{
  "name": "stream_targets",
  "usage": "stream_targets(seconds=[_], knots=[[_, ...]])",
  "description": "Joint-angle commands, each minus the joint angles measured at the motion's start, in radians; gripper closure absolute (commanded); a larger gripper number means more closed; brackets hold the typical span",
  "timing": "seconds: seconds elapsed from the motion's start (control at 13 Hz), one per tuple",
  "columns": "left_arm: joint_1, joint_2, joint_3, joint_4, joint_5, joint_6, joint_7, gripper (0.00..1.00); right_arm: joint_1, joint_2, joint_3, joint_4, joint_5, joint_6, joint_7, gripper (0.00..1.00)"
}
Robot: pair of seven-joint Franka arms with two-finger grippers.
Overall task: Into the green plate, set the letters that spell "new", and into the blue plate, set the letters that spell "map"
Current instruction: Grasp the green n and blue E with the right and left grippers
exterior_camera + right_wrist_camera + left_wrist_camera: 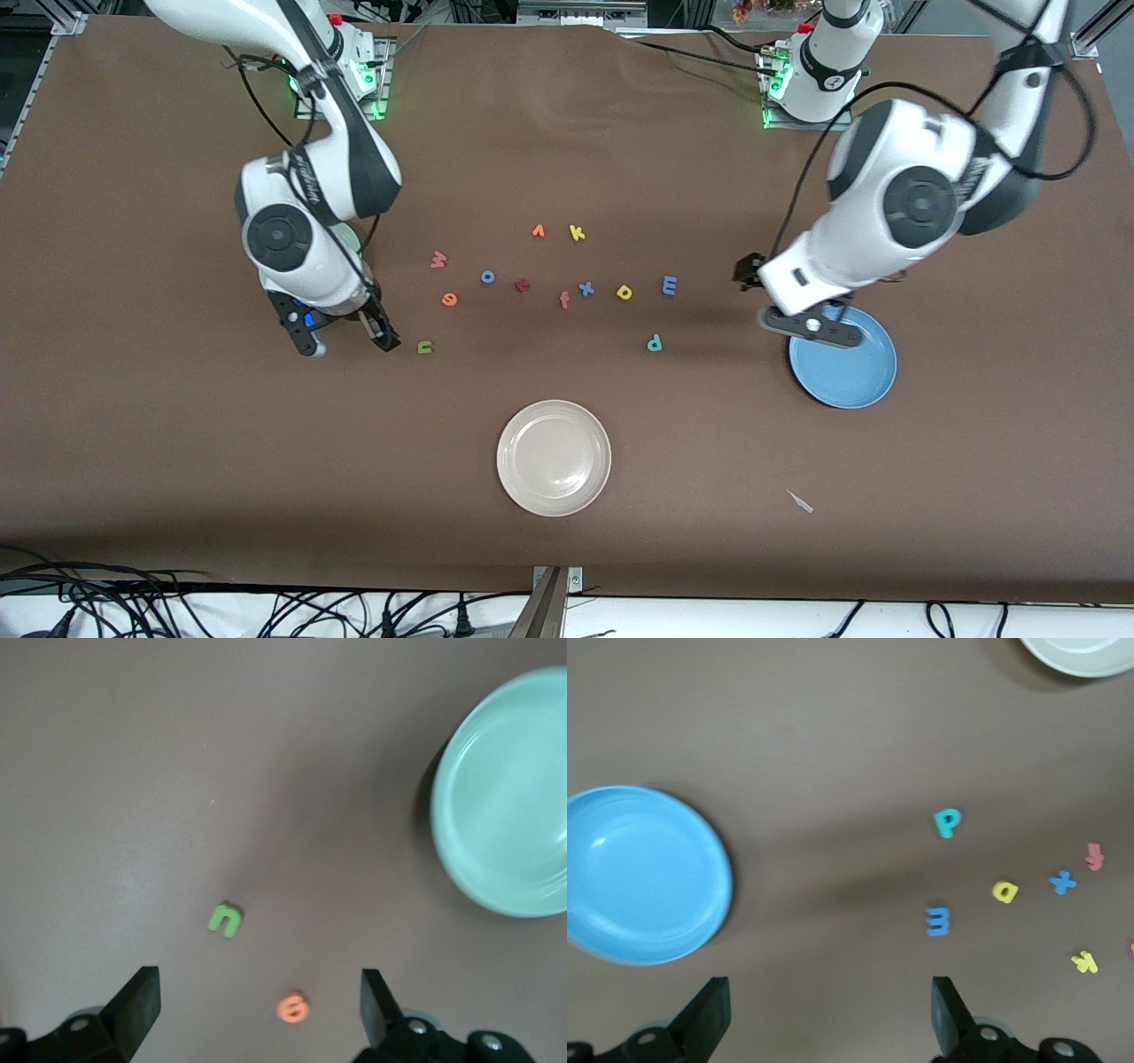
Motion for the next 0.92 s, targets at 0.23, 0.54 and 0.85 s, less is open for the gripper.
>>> stream_targets(seconds=[0.23,0.54,0.85], knots=[[-0.132,-0.011,0.005,-0.291,0.022,0.357,-0.151,0.0,0.013,0.145,-0.009,-0.019,-0.006,0.209,0.067,0.0],[-0.19,0.076,0.002,-0.385,0.124,0.562,-0.289,0.0,0.02,0.196,-0.007,-0.021,-0.002,0.272,0.184,0.11],[-0.226,0.199,0.004,-0.373,0.221,0.677,-0.369,0.0,0.029,0.214,-0.003,-0.021,0.006,0.275,0.201,0.31]])
